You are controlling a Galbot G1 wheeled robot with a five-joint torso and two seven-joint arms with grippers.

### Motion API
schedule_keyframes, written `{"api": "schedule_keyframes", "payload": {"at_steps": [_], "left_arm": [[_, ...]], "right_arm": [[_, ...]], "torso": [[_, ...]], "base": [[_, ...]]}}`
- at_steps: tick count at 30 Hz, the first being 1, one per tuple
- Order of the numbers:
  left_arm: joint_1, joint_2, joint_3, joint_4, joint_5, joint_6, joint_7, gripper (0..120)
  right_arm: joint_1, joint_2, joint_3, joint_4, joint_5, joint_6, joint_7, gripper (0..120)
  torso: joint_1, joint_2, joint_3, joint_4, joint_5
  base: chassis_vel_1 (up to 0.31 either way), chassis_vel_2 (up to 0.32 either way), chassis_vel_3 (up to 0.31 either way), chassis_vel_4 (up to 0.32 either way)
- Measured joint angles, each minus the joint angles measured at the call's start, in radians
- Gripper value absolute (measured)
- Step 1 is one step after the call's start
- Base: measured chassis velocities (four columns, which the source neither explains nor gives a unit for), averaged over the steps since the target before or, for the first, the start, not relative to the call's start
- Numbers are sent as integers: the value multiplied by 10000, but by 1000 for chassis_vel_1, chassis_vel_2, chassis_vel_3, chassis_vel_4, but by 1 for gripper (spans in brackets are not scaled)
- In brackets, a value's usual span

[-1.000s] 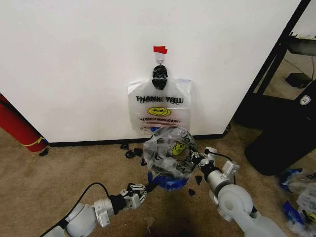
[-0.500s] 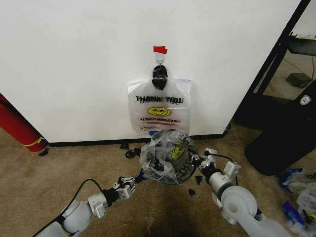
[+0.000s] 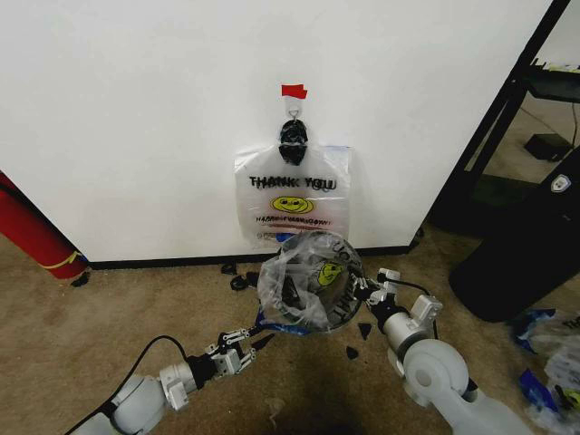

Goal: Pick up the garbage bag from the wall and place it over the trash bin.

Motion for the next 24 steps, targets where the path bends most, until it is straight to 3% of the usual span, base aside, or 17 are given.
{"api": "schedule_keyframes", "payload": {"at_steps": [9, 10, 12, 14, 17, 22, 24], "left_arm": [[329, 180, -915, -614, -594, -455, 793, 72], [450, 190, -963, -966, -735, -393, 378, 77], [658, 111, -702, -1779, -882, 307, -1753, 87], [724, -43, -343, -2169, -946, 940, -2833, 95], [698, -211, -125, -2304, -707, 1317, -3361, 98], [443, -851, 268, -2064, 1061, 1853, -4056, 89], [433, -879, 290, -2047, 1130, 1859, -4065, 88]], "right_arm": [[127, 140, -28, -449, -151, 300, 154, 0], [97, 178, -73, -483, -270, 377, 154, 0], [34, 279, -232, -551, -751, 610, 125, 0], [45, 368, -374, -660, -1282, 864, 60, 0], [96, 419, -464, -713, -1582, 984, 44, 0], [252, 497, -601, -692, -2028, 1159, 37, 0], [256, 498, -603, -690, -2049, 1166, 32, 0]], "torso": [[0, 0, 0, 2, 1], [0, 0, 0, 1, 3], [0, 1, -1, -1, 4], [0, 0, 0, 1, 2], [0, 0, 0, 0, 2], [0, 0, 0, 1, 1], [0, 0, 0, 0, 0]], "base": [[0, 0, 0, 0], [0, 0, 0, 0], [0, 0, 0, 0], [0, 0, 0, 0], [0, 0, 0, 0], [0, 0, 0, 0], [0, 0, 0, 0]]}}
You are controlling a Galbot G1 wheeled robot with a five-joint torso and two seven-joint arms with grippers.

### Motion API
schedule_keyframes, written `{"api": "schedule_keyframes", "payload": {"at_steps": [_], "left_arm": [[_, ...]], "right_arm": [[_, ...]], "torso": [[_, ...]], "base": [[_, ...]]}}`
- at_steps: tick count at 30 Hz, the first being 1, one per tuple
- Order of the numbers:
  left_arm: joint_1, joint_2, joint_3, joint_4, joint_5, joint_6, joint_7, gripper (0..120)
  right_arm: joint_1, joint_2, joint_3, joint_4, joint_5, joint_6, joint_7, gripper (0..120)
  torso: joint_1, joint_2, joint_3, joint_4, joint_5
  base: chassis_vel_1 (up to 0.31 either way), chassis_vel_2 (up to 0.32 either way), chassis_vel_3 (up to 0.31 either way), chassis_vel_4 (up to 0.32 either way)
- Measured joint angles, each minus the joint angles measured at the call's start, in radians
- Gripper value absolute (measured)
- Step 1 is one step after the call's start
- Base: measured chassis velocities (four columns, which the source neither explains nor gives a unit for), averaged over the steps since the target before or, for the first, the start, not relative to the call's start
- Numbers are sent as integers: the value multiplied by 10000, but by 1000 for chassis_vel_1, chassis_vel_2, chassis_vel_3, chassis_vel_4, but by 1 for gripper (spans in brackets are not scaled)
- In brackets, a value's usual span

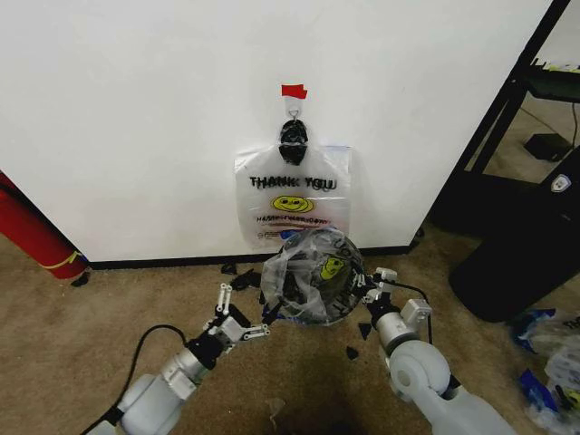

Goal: Pick up the garbage bag from the wall and place it over the trash bin.

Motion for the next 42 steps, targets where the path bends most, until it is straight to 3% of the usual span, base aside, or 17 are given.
{"api": "schedule_keyframes", "payload": {"at_steps": [7, 12, 17, 28, 31, 42], "left_arm": [[-212, -307, 603, 98, 499, 678, -433, 72], [-311, -539, 851, 148, 726, 1427, -885, 51], [-291, -642, 866, 157, 987, 1802, -1285, 34], [146, -504, 529, -534, 1178, 2430, -2091, 12], [212, -477, 465, -617, 1170, 2435, -2093, 0], [236, -384, 320, -687, 778, 2490, -2144, 0]], "right_arm": [[-66, 128, -23, -75, -577, 274, -142, 0], [-219, 150, -106, 45, -923, 436, -184, 0], [-283, 102, -111, 301, -999, 464, -193, 0], [-389, 39, -111, 474, -1070, 462, -222, 0], [-392, 42, -110, 449, -1074, 455, -244, 0], [-421, -66, -28, 360, -1060, 449, -463, 0]], "torso": [[0, 0, 0, 0, 1], [0, 0, 0, 0, 2], [0, 0, 0, 0, 1], [0, 0, -1, 0, 2], [0, 0, 0, 0, 1], [0, 0, 0, 0, 1]], "base": [[0, 0, 0, 0], [0, 0, 0, 0], [0, 0, 0, 0], [0, 0, 0, 0], [0, 0, 0, 0], [0, 0, 0, 0]]}}
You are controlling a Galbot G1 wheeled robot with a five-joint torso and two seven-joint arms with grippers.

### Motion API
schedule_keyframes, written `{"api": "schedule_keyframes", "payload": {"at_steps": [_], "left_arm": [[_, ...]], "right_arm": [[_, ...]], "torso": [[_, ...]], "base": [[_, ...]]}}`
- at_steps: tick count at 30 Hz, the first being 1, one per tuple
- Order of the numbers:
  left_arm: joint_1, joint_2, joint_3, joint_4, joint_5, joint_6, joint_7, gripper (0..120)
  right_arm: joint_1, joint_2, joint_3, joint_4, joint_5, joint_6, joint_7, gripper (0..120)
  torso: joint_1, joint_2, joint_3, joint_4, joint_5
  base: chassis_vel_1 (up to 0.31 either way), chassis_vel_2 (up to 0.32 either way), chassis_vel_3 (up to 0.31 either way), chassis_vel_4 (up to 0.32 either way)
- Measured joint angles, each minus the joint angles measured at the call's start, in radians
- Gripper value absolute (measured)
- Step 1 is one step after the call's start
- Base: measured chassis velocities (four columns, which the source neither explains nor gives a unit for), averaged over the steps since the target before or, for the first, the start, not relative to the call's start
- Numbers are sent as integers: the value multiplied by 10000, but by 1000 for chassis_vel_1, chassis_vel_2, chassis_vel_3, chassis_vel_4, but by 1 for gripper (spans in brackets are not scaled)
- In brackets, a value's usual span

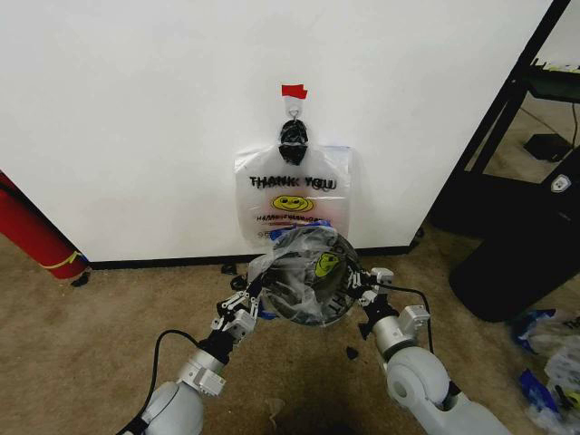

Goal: Pick up the garbage bag from the wall and place it over the trash bin.

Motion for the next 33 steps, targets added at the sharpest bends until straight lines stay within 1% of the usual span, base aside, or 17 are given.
{"api": "schedule_keyframes", "payload": {"at_steps": [7, 8, 9, 12, 14, 18, 19, 20, 23, 25, 27, 28, 29, 33], "left_arm": [[-78, 193, -61, -35, -558, 278, -97, 0], [-201, 237, -81, 124, -784, 360, -117, 0], [-223, 247, -84, 173, -889, 391, -120, 0], [-245, 273, -88, 384, -1249, 441, -124, 0], [-245, 276, -88, 424, -1300, 442, -121, 0], [-233, 296, -77, 678, -1613, 403, -72, 0], [-213, 296, -74, 784, -1689, 366, -35, 0], [-213, 296, -74, 784, -1689, 366, -35, 0], [-177, 290, -91, 863, -1822, 266, 93, 0], [-87, 311, -96, 819, -1986, 71, 160, 0], [16, 346, -93, 706, -2101, -296, 250, 0], [16, 346, -93, 706, -2101, -296, 250, 0], [72, 365, -103, 671, -2138, -560, 363, 0], [176, 493, -300, 707, -2296, -1516, 1151, 16]], "right_arm": [[-41, -143, 62, -228, 25, 152, -474, 0], [-62, -322, 148, -413, 163, 406, -1226, 0], [-71, -387, 181, -491, 233, 498, -1503, 0], [-58, -506, 284, -748, 587, 726, -2167, 0], [-46, -513, 297, -804, 647, 774, -2270, 0], [54, -516, 368, -1243, 1060, 1190, -3025, 0], [118, -503, 393, -1552, 1355, 1503, -3566, 0], [118, -503, 393, -1552, 1355, 1503, -3566, 0], [182, -479, 444, -1884, 1757, 1795, -4324, 0], [215, -463, 472, -2058, 1890, 1932, -4644, 0], [248, -440, 487, -2165, 1901, 1975, -4697, 0], [248, -440, 487, -2165, 1901, 1975, -4697, 0], [270, -428, 491, -2209, 1902, 1982, -4674, 0], [330, -361, 492, -2272, 1984, 1916, -4113, 0]], "torso": [[0, 0, 0, 0, 0], [0, 0, 0, 0, 0], [0, 0, 0, 0, 0], [0, 0, 0, -1, 0], [0, 0, 0, -1, -1], [0, 0, 0, 0, 0], [0, 0, 0, 0, 0], [0, 0, 0, 0, 0], [0, 0, 0, 0, 0], [0, 0, 0, 0, 0], [0, 0, 0, 1, 0], [0, 0, 0, 1, 0], [0, 0, 0, 0, 1], [0, 0, 0, 0, 0]], "base": [[0, 0, 0, 0], [0, 0, 0, 0], [0, 0, 0, 0], [0, 0, 0, 0], [0, 0, 0, 0], [0, 0, 0, 0], [0, 0, 0, 0], [0, 0, 0, 0], [0, 0, 0, 0], [0, 0, 0, 0], [0, 0, 0, 0], [0, 0, 0, 0], [0, 0, 0, 0], [0, 0, 0, 0]]}}
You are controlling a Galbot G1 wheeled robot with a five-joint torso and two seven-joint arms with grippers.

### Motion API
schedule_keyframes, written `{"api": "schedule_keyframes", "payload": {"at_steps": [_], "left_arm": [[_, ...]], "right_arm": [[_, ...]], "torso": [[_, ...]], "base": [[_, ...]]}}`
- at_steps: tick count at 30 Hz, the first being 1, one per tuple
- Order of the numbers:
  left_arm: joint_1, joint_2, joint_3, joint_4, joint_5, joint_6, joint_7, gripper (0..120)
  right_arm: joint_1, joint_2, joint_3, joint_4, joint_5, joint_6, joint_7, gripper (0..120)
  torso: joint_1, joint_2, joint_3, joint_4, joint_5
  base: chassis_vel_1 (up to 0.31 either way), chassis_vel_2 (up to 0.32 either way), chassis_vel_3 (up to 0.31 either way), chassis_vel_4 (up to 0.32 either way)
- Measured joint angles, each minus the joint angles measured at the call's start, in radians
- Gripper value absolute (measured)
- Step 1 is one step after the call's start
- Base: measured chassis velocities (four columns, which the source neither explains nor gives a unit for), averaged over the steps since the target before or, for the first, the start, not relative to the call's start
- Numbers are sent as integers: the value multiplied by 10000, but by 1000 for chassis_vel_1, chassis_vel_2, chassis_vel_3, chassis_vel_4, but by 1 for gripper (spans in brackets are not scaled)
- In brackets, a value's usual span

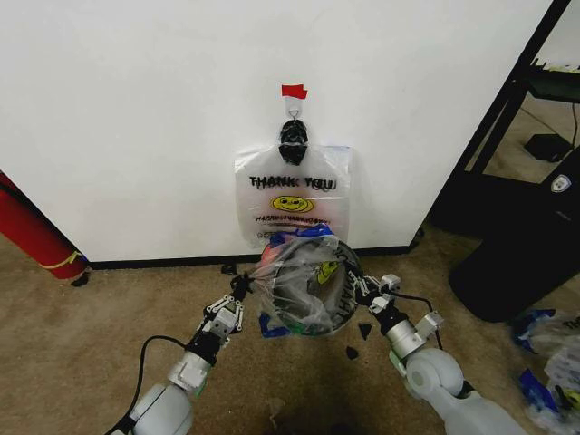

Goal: Pick up the garbage bag from the wall and place it over the trash bin.

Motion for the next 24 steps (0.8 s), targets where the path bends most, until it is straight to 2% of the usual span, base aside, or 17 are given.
{"api": "schedule_keyframes", "payload": {"at_steps": [2, 4, 7, 10, 11, 14, 17, 19, 24], "left_arm": [[16, 123, -138, 117, -5, -319, 418, 25], [14, 194, -252, 184, 13, -471, 591, 27], [114, 380, -638, 205, -12, -697, 863, 41], [483, 444, -948, -285, -459, -698, 863, 54], [483, 444, -948, -285, -459, -698, 863, 54], [838, 384, -663, -1028, -1573, -388, 674, 66], [883, 164, -227, -1605, -2415, -145, 911, 79], [854, 113, -164, -1674, -2494, -106, 993, 79], [549, -296, 585, -1874, -2775, 451, 1243, 58]], "right_arm": [[-16, 18, -7, 55, 137, -127, 449, 0], [-34, 30, -11, 109, 225, -192, 692, 0], [-86, 95, -26, 227, 340, -316, 1269, 0], [-175, 204, -141, 288, 133, -325, 1856, 0], [-175, 204, -141, 288, 133, -325, 1856, 0], [-251, 398, -368, 337, -227, -324, 2314, 0], [-186, 660, -749, 300, -821, -258, 2610, 0], [-149, 712, -843, 274, -992, -205, 2632, 0], [124, 1073, -1667, 259, -2193, -8, 3047, 0]], "torso": [[0, 0, 1, 0, -1], [0, 0, 0, -1, -1], [0, 0, 0, -1, -2], [0, 0, 0, 0, -1], [0, 0, 0, 0, -1], [0, 0, 0, 0, -1], [0, 0, 0, -1, -1], [0, 0, 0, -1, -1], [0, 0, 0, 0, -1]], "base": [[0, 0, 0, 0], [0, 0, 0, 0], [0, 0, 0, 0], [0, 0, 0, 0], [0, 0, 0, 0], [0, 0, 0, 0], [0, 0, 0, 0], [0, 0, 0, 0], [0, 0, 0, 0]]}}
